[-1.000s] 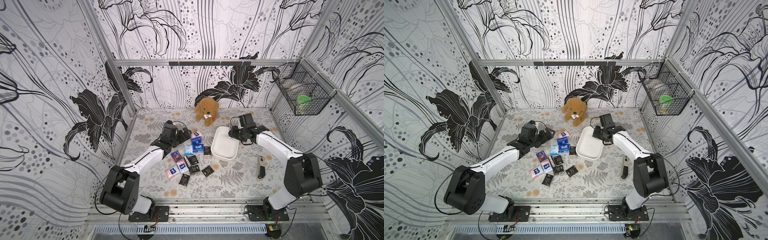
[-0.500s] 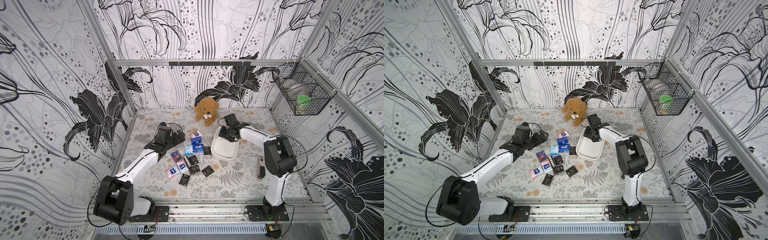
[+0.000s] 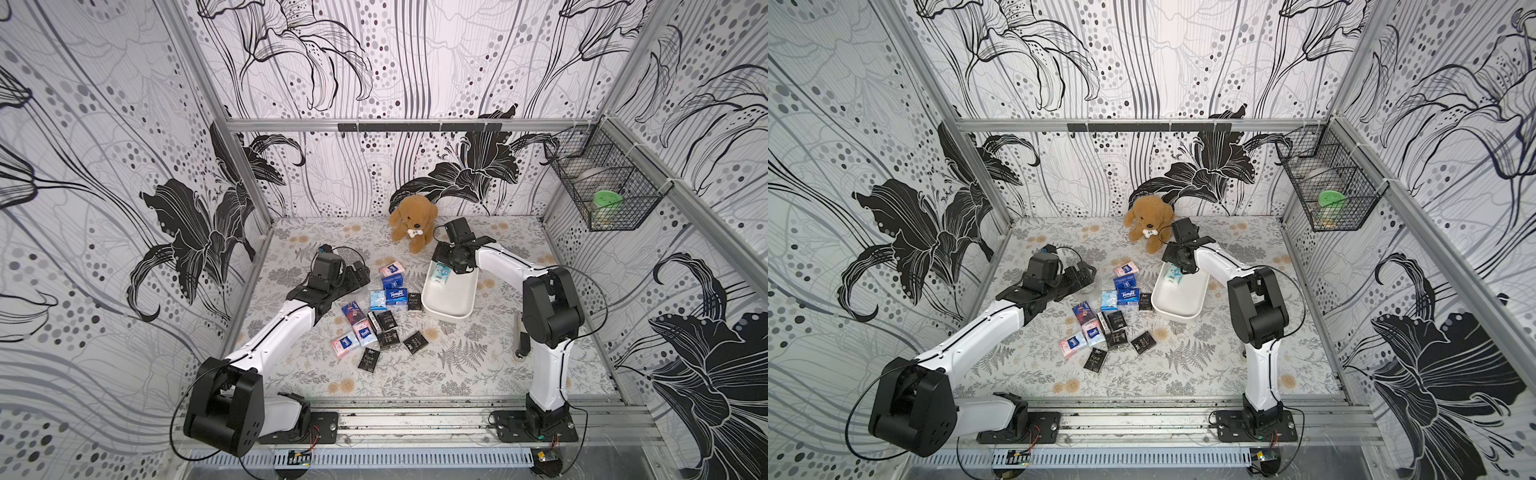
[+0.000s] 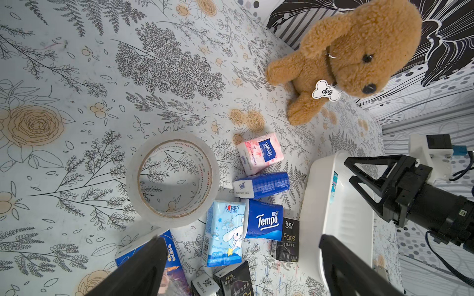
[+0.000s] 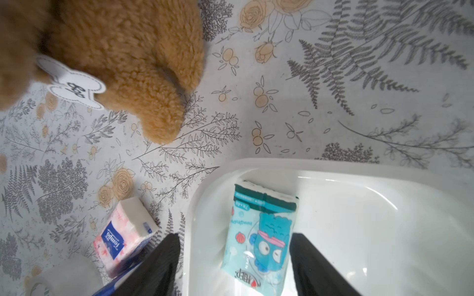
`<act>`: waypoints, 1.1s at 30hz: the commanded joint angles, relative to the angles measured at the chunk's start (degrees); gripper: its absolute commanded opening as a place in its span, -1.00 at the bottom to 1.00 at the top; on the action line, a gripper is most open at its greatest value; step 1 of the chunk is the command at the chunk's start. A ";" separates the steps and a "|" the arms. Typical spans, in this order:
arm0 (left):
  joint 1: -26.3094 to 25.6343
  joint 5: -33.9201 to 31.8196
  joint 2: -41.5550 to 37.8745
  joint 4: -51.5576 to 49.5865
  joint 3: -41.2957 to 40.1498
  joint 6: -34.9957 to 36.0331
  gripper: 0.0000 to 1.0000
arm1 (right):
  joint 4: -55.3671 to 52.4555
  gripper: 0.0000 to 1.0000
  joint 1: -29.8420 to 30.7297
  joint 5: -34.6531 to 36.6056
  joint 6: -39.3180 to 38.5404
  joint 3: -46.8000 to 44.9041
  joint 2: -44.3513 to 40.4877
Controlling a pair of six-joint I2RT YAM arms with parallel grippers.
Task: Put the pocket tissues into the storage box
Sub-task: Place the pocket tissues in the storage box, then pick up the pocket tissues from the center of the board.
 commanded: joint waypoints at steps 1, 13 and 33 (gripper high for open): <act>0.22 -1.13 -0.80 1.25 -1.46 -0.70 0.94 | -3.24 0.45 1.32 -1.28 -2.80 -0.38 -3.93; 6.91 1.09 -1.31 5.74 -6.17 -6.47 0.94 | -2.51 0.46 14.55 -6.46 1.62 0.88 -3.90; 8.27 0.46 -7.07 2.12 -8.33 -4.21 0.94 | -6.23 0.64 18.54 -12.27 -14.79 13.74 9.02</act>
